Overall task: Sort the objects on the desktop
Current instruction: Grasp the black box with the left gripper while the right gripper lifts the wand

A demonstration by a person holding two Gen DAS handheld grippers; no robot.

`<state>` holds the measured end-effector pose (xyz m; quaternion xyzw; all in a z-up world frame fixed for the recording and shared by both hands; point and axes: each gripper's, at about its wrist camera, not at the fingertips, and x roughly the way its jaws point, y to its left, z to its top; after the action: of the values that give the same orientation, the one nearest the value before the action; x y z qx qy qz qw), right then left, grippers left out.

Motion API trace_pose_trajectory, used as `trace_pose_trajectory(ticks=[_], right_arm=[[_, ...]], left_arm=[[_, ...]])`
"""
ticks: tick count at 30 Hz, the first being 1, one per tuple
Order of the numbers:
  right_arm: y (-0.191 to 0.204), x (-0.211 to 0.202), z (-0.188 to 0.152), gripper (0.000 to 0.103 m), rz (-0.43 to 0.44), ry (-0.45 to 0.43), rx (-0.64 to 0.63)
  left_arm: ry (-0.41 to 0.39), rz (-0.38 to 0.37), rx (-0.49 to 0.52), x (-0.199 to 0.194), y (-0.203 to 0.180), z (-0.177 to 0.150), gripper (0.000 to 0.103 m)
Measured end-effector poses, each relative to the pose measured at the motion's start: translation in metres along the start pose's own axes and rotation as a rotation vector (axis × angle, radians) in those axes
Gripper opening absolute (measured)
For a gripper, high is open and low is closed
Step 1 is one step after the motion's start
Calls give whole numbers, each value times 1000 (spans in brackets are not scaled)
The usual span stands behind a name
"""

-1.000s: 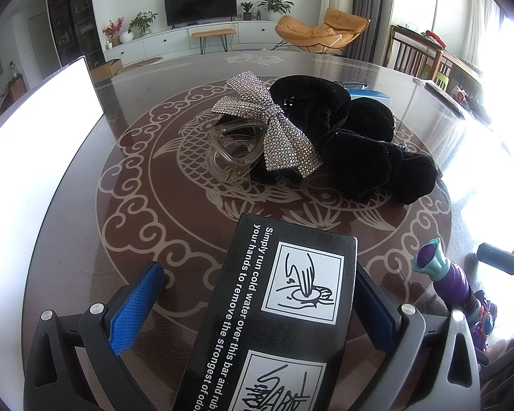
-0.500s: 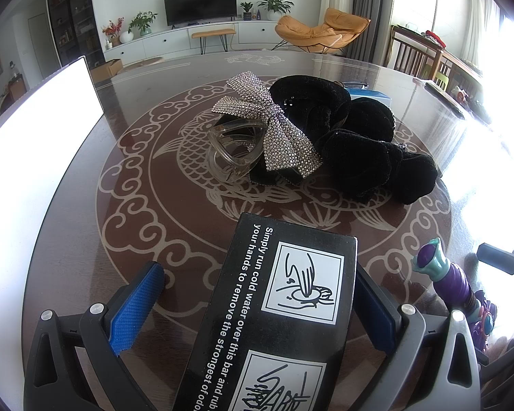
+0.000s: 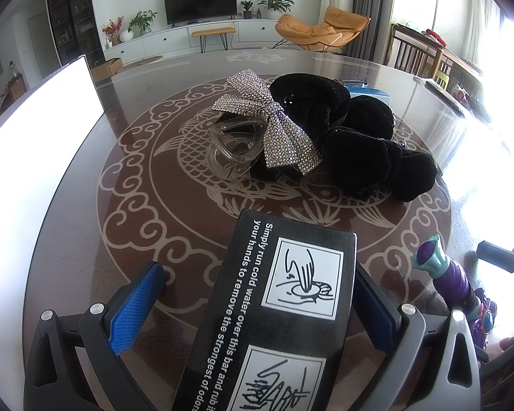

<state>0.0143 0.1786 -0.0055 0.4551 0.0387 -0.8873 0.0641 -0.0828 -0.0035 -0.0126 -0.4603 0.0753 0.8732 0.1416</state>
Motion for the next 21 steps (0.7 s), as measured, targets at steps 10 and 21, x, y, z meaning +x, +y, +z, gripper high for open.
trace_pose_trajectory(ticks=[10,21], right_arm=[[-14,5,33,103,74,320,-55],[13,-27,43,26,91,317,-123]], left_arm=[[151,-88,155,-13,22,-10,103],[23,-144,156,-49,28,-29,58]])
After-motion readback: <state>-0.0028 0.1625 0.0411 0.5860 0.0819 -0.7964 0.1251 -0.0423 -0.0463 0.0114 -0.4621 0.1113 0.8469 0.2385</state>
